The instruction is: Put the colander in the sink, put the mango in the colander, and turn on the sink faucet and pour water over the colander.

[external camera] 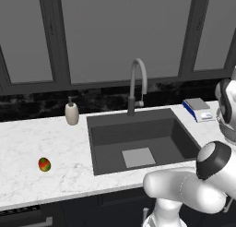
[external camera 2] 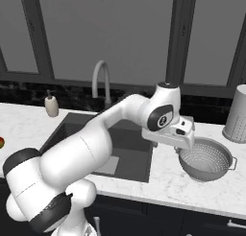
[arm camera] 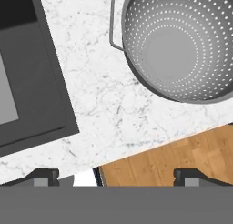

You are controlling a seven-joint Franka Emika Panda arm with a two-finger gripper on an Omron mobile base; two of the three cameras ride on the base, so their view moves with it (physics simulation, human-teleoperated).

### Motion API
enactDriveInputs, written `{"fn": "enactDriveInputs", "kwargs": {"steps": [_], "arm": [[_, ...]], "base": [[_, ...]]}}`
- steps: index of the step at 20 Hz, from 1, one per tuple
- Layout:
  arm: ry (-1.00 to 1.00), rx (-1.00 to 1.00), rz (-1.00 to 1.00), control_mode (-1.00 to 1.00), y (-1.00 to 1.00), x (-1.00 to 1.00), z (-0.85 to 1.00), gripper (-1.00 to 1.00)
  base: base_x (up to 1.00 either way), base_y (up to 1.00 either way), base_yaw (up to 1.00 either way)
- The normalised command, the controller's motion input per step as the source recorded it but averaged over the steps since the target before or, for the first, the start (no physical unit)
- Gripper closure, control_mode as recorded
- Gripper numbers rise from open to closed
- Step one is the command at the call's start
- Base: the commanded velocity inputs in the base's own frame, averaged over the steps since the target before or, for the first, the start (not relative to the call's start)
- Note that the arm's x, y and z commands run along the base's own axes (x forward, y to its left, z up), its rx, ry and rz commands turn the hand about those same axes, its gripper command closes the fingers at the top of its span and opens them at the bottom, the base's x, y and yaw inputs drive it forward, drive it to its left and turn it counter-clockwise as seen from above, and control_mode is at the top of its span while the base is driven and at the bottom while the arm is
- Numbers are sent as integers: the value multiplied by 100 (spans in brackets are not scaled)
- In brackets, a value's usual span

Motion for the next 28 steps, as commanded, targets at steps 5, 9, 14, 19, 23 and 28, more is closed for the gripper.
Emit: {"fn": "enactDriveInputs", "kwargs": {"steps": [5, 9, 14, 19, 23, 28], "arm": [[0, 0, 1, -100, -6, 20, -25, -100], [-1, 0, 0, -100, -10, 17, -24, -100], [-1, 0, 0, -100, -13, 14, -20, -100], [-1, 0, 1, -100, -18, 7, -20, -100], [-1, 0, 1, -100, -24, 6, -12, -100], [-1, 0, 1, -100, -15, 2, -16, -100]], "base": [[0, 0, 0], [0, 0, 0], [0, 0, 0], [0, 0, 0], [0, 0, 0], [0, 0, 0]]}}
